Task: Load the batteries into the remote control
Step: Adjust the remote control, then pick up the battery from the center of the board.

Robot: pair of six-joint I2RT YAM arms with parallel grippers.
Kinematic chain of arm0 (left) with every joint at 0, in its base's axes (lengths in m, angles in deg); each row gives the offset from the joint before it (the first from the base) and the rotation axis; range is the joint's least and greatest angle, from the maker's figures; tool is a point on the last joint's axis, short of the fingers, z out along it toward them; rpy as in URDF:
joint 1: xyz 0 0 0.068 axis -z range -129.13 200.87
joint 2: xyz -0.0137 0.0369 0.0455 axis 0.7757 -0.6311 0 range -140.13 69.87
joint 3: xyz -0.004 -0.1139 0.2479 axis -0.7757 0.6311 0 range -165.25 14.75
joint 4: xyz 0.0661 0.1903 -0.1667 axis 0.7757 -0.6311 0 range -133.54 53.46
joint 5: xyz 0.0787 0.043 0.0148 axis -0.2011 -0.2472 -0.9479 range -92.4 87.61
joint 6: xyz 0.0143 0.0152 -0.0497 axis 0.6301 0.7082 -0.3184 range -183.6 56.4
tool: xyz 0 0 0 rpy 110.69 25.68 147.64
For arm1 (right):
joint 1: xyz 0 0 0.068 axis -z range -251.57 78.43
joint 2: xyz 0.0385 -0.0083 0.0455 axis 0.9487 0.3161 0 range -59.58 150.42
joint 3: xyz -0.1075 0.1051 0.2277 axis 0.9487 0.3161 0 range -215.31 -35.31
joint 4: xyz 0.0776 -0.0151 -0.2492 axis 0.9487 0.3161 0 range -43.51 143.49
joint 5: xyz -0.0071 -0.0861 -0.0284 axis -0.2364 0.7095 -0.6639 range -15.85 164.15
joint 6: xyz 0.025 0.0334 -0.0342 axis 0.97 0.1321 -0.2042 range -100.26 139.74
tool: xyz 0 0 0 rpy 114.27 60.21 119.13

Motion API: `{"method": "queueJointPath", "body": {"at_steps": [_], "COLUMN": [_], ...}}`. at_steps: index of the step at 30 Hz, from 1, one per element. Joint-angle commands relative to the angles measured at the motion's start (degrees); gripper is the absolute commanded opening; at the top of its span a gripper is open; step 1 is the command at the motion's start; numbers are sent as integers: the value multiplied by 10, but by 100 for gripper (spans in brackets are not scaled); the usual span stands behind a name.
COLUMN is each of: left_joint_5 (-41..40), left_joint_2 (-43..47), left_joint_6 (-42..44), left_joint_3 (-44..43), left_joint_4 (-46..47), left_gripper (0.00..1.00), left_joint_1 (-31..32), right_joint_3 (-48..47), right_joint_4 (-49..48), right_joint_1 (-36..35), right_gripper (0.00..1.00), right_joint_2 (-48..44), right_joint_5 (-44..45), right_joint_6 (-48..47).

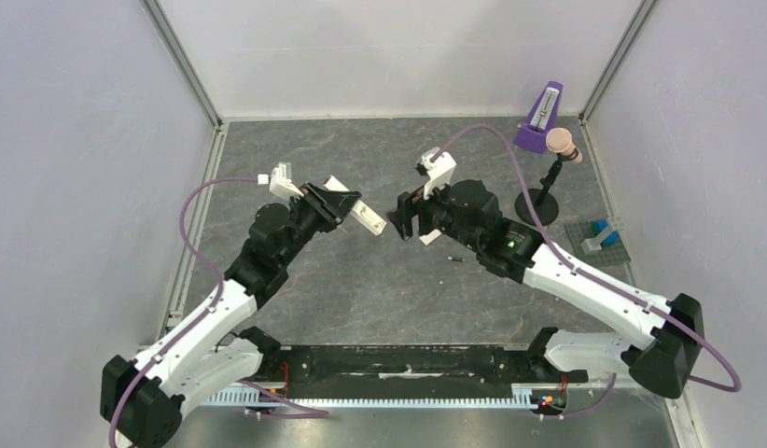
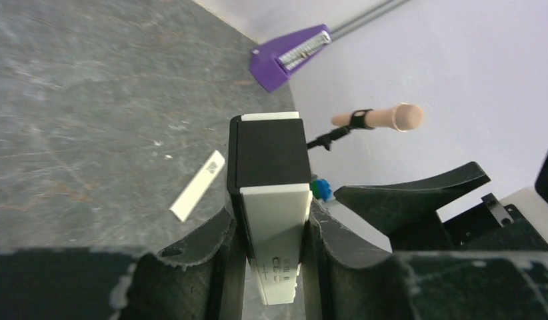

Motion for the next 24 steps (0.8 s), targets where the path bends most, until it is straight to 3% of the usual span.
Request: {"method": "queueJointPath", "body": {"at_steps": [1, 4, 9, 15, 19, 24], "left_joint_5": [-80, -82, -68, -4, 77, 250], "left_joint_2": [39, 56, 77, 89, 89, 49], "left_joint_6": [82, 92, 107, 132, 152, 191], "left_joint_3": [-28, -26, -24, -28, -37, -58], "left_joint_4": [-68, -84, -98, -88, -71, -48], "left_gripper": [2, 2, 2, 2, 2, 2], "left_joint_1": [0, 0, -1, -4, -9, -17], "right_joint_3": [42, 91, 122, 121, 110, 101], "right_joint_4": [100, 119, 133, 137, 144, 151], "right_joint_1": [37, 73, 135, 166, 186, 196], "right_gripper": [69, 55, 49, 51, 59, 65], "right_joint_2": [-7, 1, 57, 108, 130, 150], "right_joint_5": [88, 90, 73, 80, 53, 22], "right_joint_6": [76, 80, 34, 24, 19, 13]}}
